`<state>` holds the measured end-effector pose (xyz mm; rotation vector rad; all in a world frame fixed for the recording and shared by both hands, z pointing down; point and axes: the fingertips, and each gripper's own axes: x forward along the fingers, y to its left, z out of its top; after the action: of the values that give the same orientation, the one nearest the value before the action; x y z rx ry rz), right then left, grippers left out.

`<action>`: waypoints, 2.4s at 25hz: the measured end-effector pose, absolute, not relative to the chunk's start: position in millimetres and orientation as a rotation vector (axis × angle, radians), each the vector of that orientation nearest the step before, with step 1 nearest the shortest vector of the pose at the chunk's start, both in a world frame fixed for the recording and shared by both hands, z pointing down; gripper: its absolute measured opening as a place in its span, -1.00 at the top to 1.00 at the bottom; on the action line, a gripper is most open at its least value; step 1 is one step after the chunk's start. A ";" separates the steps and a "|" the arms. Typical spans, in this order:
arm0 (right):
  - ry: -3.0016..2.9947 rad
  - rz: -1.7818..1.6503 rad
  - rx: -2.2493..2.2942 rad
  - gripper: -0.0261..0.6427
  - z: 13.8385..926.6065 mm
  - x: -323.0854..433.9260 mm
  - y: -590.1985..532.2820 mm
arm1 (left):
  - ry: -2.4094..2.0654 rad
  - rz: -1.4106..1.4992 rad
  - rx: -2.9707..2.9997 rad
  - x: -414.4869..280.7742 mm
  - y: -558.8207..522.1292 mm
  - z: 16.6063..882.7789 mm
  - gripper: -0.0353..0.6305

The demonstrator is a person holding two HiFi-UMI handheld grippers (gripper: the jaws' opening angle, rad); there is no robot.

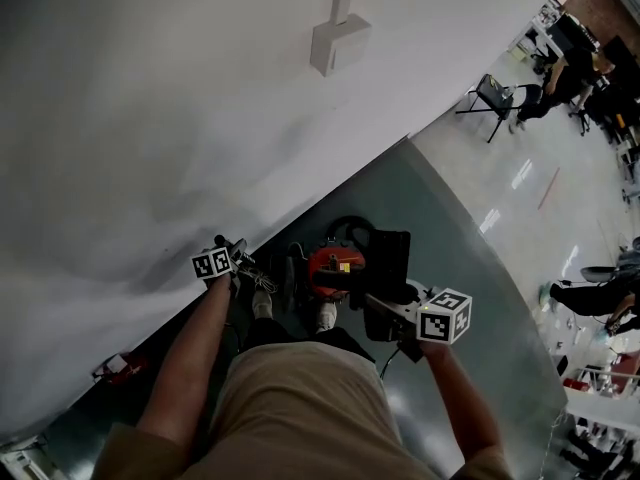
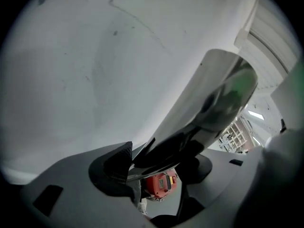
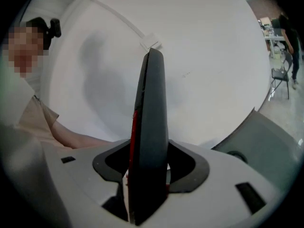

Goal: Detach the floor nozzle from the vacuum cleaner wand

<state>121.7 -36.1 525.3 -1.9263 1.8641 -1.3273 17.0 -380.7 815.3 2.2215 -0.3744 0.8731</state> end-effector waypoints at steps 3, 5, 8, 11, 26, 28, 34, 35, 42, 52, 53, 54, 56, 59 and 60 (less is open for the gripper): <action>1.794 -1.314 -1.869 0.25 523.3 125.7 -30.3 | -0.425 0.806 2.119 8.6 -393.5 815.8 0.09; 1.775 -1.302 -1.859 0.25 525.9 129.8 -27.4 | -0.504 0.707 2.021 5.3 -408.5 811.9 -0.04; 1.753 -1.306 -1.825 0.25 530.8 132.3 -25.6 | -0.581 0.608 1.963 3.6 -430.6 802.1 -0.23; 1.754 -1.309 -1.811 0.25 535.9 132.8 -24.8 | -0.524 0.600 1.995 9.6 -431.3 792.3 -0.27; 1.715 -1.324 -1.732 0.25 560.0 144.7 -32.5 | -0.553 0.651 1.975 -33.6 -414.2 798.0 -0.27; 1.698 -1.315 -1.756 0.25 567.4 157.2 -34.6 | -0.553 0.630 1.997 -25.0 -419.4 801.8 -0.27; 1.660 -1.310 -1.787 0.25 557.8 140.6 -34.1 | -0.365 0.709 2.242 -33.6 -427.7 775.4 -0.27; 1.678 -1.309 -1.798 0.25 544.6 138.4 -28.6 | -0.316 0.693 2.261 -33.9 -421.4 761.2 -0.27; 1.694 -1.400 -1.839 0.25 597.0 237.1 77.3 | -0.430 0.779 2.173 40.4 -357.4 813.0 -0.26; 1.596 -1.403 -1.788 0.25 607.4 232.5 82.8 | -0.580 0.931 2.145 -21.9 -356.4 775.1 -0.26; 1.601 -1.403 -1.780 0.25 606.4 232.5 83.9 | -0.585 0.928 2.130 -24.2 -349.7 771.9 -0.26; 1.610 -1.405 -1.774 0.25 605.7 232.6 84.5 | -0.590 0.917 2.112 -25.0 -342.8 768.2 -0.26; 1.634 -1.412 -1.766 0.25 606.5 232.9 84.3 | -0.595 0.884 2.080 -24.3 -328.9 760.2 -0.26; 1.666 -1.421 -1.762 0.25 611.8 233.7 84.5 | -0.563 0.850 2.069 -22.6 -306.1 748.2 -0.26; 1.671 -1.424 -1.758 0.25 614.2 234.3 84.7 | -0.541 0.843 2.077 -20.9 -297.9 744.1 -0.26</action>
<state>234.3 84.7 614.2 -1.7576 1.6712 -1.4240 -20.9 -297.9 744.1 2.0767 -0.5406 0.8429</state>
